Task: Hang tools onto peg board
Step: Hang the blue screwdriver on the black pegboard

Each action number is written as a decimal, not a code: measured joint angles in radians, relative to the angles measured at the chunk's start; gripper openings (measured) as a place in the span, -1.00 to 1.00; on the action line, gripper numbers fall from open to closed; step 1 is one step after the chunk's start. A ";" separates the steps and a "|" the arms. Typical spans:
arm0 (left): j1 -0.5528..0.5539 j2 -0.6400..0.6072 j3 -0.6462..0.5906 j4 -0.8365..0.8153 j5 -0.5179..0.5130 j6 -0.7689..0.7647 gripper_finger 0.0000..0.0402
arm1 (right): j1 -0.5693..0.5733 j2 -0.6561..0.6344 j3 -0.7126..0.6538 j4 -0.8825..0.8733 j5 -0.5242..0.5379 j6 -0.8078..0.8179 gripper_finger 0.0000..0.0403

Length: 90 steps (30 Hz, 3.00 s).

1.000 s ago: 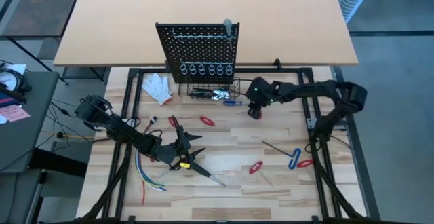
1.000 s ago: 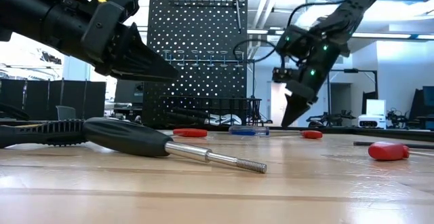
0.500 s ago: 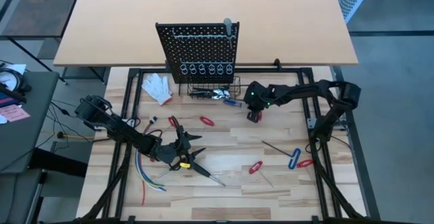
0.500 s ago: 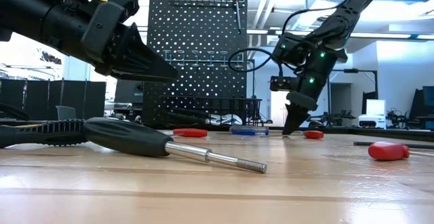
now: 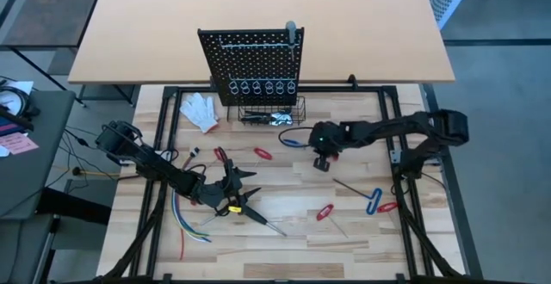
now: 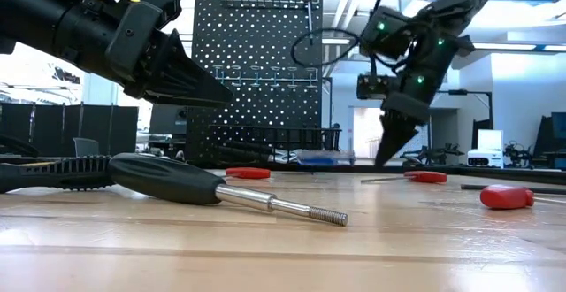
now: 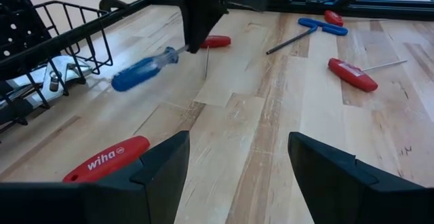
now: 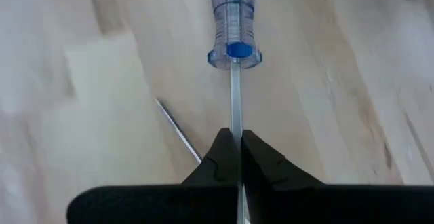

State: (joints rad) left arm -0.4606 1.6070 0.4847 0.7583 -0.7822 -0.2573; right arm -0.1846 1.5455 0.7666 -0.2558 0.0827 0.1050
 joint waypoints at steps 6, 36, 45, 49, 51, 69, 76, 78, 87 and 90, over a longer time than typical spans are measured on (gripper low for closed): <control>-0.002 0.000 0.000 0.001 0.000 -0.001 0.21 | 0.082 0.004 -0.009 0.400 0.059 0.053 -0.99; -0.010 0.000 0.000 0.018 -0.001 0.026 0.21 | -0.090 0.101 0.340 1.255 0.236 -0.132 -0.96; -0.014 0.000 0.000 0.017 -0.002 0.026 0.21 | -0.127 0.179 0.403 1.258 0.236 -0.136 -0.96; -0.023 0.000 0.000 0.017 -0.002 0.026 0.21 | -0.127 0.175 0.403 1.255 0.280 -0.176 -0.96; -0.024 0.000 0.000 0.017 -0.002 0.026 0.21 | -0.126 0.174 0.403 1.254 0.288 -0.183 -0.96; -0.024 0.000 0.000 0.033 -0.011 0.025 0.21 | -0.161 0.176 0.403 1.174 0.349 -0.177 -0.96; -0.024 0.000 0.000 0.042 -0.012 0.028 0.21 | -0.180 0.176 0.403 1.146 0.350 -0.158 -0.96; -0.024 0.000 0.000 0.042 -0.012 0.028 0.21 | -0.185 0.176 0.403 1.127 0.352 -0.157 -0.94; -0.023 0.000 0.000 0.043 -0.012 0.028 0.21 | -0.189 0.175 0.405 1.072 0.350 -0.155 -0.83; -0.023 0.000 0.000 0.043 -0.012 0.029 0.21 | -0.189 0.175 0.403 1.039 0.352 -0.158 -0.77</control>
State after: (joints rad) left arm -0.4839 1.6070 0.4850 0.8010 -0.7940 -0.2287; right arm -0.3737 1.7207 1.1694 0.7835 0.4343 -0.0532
